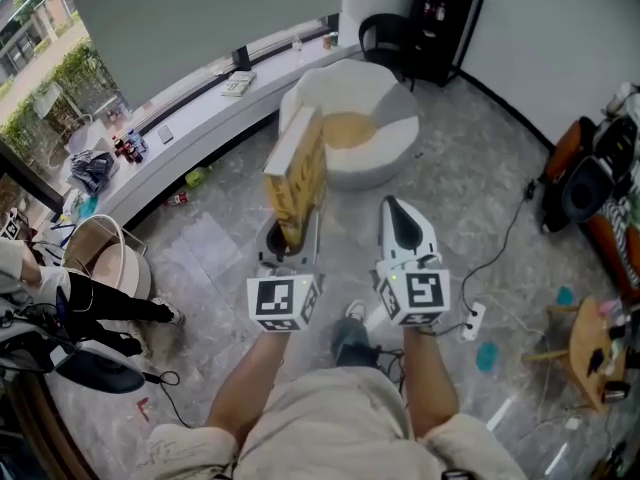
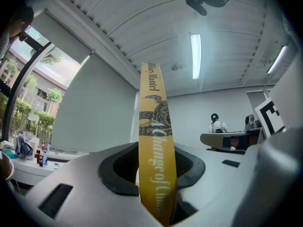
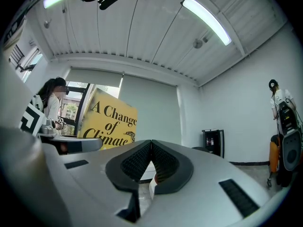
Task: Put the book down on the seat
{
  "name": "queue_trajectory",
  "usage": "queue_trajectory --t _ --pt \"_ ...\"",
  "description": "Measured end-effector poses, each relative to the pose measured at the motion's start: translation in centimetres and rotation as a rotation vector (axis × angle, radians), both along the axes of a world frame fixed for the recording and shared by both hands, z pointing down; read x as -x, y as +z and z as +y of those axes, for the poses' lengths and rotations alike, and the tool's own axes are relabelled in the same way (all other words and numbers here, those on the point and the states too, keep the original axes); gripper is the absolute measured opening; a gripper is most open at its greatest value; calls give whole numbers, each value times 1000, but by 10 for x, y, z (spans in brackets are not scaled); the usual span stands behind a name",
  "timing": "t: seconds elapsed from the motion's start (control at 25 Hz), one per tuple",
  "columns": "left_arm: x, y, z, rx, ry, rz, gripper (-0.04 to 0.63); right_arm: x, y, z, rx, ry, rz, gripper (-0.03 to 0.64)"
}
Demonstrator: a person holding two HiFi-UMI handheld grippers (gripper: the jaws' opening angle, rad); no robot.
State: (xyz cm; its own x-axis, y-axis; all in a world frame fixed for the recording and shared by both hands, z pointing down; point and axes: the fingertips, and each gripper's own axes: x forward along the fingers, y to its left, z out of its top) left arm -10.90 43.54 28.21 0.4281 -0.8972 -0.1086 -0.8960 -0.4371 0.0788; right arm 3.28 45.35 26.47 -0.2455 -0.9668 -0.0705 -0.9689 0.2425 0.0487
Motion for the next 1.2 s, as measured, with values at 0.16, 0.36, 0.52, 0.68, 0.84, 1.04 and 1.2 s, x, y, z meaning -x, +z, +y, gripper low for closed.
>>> queue_trajectory --t 0.16,0.36,0.52,0.68,0.84,1.04,1.2 --pt "-27 -10 -59 -20 -2 -9 150 -27 -6 -58 -10 1 -3 3" --pt "-70 -22 -133 -37 -5 -16 150 -76 -12 -132 -8 9 -22 3" --pt "-92 -26 -192 -35 -19 -7 150 -101 -16 -191 0 4 -21 3" --pt "-106 -26 -238 -28 -26 -2 150 -116 -15 -236 6 -4 -17 3" --pt "-111 -21 -282 -18 -33 -6 150 -125 -8 -279 24 -3 -20 3" --pt "-100 -10 -344 -7 -31 10 150 -126 9 -335 51 21 -10 3" --pt "-91 -5 -404 -9 -16 18 150 -121 11 -393 49 46 -8 4"
